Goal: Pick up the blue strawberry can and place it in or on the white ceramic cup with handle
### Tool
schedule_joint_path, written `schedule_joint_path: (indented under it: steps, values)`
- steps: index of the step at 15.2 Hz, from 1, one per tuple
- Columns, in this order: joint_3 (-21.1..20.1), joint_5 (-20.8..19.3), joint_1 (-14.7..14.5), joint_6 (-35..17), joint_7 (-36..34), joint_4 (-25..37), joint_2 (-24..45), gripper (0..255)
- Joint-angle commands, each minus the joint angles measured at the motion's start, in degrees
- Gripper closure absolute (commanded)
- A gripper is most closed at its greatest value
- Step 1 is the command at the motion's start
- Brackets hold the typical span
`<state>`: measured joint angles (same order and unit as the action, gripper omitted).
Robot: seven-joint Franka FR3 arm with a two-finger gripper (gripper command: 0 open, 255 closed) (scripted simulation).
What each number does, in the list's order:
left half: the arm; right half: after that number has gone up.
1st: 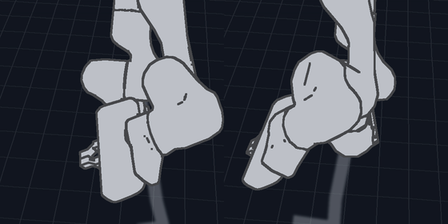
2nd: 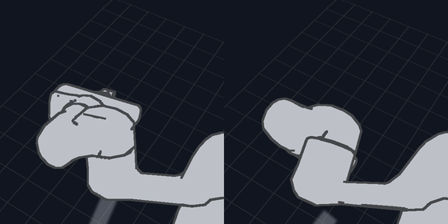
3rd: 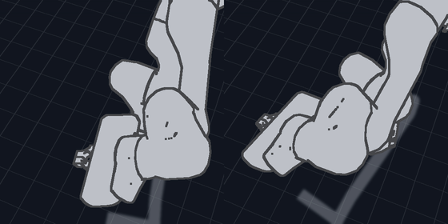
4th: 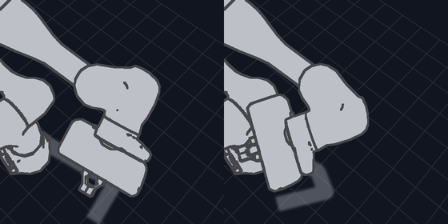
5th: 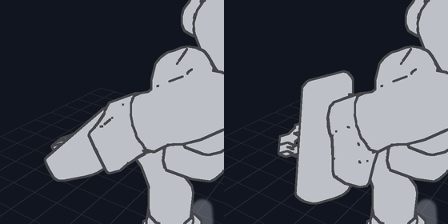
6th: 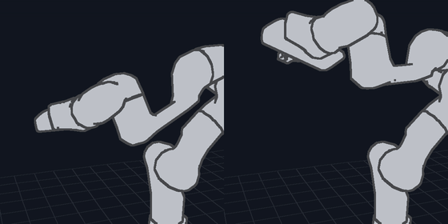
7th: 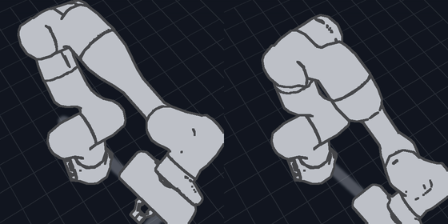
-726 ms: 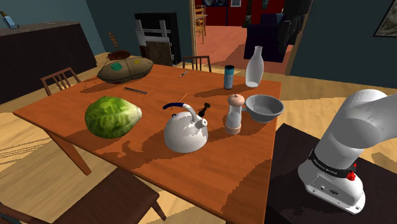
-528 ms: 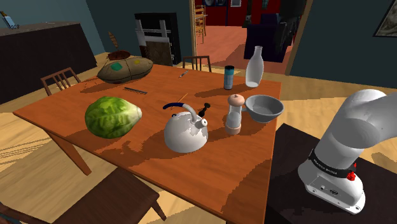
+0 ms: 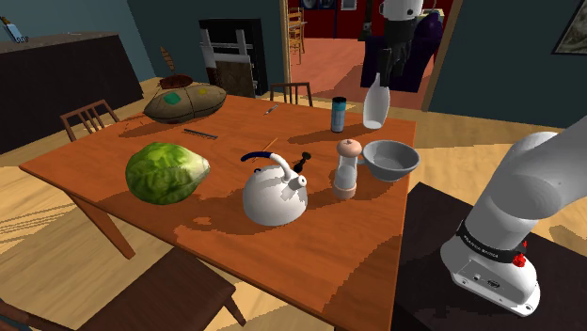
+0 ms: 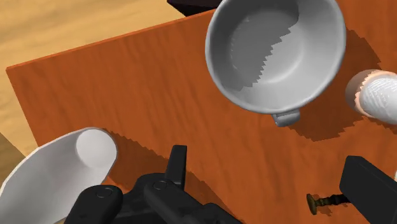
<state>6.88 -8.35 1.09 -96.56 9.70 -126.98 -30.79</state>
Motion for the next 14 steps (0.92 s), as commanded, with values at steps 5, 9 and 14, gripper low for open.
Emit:
schedule_joint_path:
  steps: [5,9,14]
  values:
    - [2.7,0.5,-0.1,-7.0,3.2,5.4,12.0,0]
    - [4.2,1.7,-0.1,-10.5,5.6,10.5,20.5,0]
    - [5.5,4.2,0.4,-13.4,8.8,18.7,31.6,0]
